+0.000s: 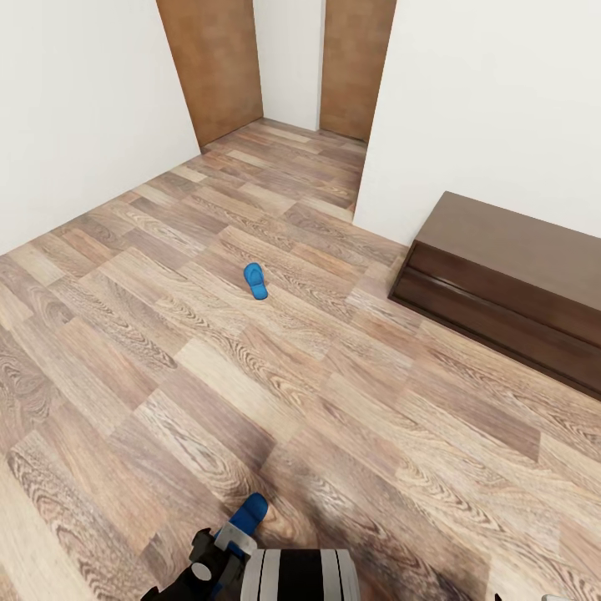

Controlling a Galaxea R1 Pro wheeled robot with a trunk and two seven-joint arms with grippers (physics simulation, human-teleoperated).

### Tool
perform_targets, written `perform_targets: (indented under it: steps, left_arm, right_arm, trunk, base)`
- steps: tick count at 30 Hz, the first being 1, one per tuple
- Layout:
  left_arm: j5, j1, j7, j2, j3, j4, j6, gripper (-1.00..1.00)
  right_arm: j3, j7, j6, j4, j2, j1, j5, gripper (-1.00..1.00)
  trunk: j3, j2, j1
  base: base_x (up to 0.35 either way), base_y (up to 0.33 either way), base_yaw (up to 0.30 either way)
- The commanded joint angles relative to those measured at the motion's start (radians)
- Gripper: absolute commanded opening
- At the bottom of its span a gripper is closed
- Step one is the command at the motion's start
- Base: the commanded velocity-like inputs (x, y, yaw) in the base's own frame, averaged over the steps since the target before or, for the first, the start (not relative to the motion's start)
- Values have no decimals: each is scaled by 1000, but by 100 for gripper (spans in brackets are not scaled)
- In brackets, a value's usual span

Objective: In the bedroom, move the book from the bed onto either nightstand, and place the two sandals side by side next to the bed.

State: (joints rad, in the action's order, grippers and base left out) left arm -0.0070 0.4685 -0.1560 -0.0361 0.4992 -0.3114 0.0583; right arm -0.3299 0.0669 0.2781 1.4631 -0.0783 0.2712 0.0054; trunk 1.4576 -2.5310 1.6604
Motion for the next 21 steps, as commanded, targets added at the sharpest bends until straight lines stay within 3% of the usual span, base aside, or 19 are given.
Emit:
perform_targets:
  steps: [1,10,18,21]
  left_arm:
    - [-1,0,-7,0,8,-2,6,100]
    - [-1,11,-7,1,8,-2,6,100]
    - [-1,20,-6,1,8,-2,6,100]
    - [-1,22,-6,1,8,-2,6,100]
  right_arm:
    - [-1,5,5,2,0,0,1,100]
    - [-1,5,5,2,0,0,1,100]
    - [-1,5,5,2,0,0,1,100]
    - [-1,5,5,2,0,0,1,100]
  trunk:
    - [0,0,0]
    - [0,0,0]
    - [31,-2,4]
    - [31,-2,4]
  base:
    - [0,0,0]
    - [0,0,0]
    - [0,0,0]
    - [0,0,0]
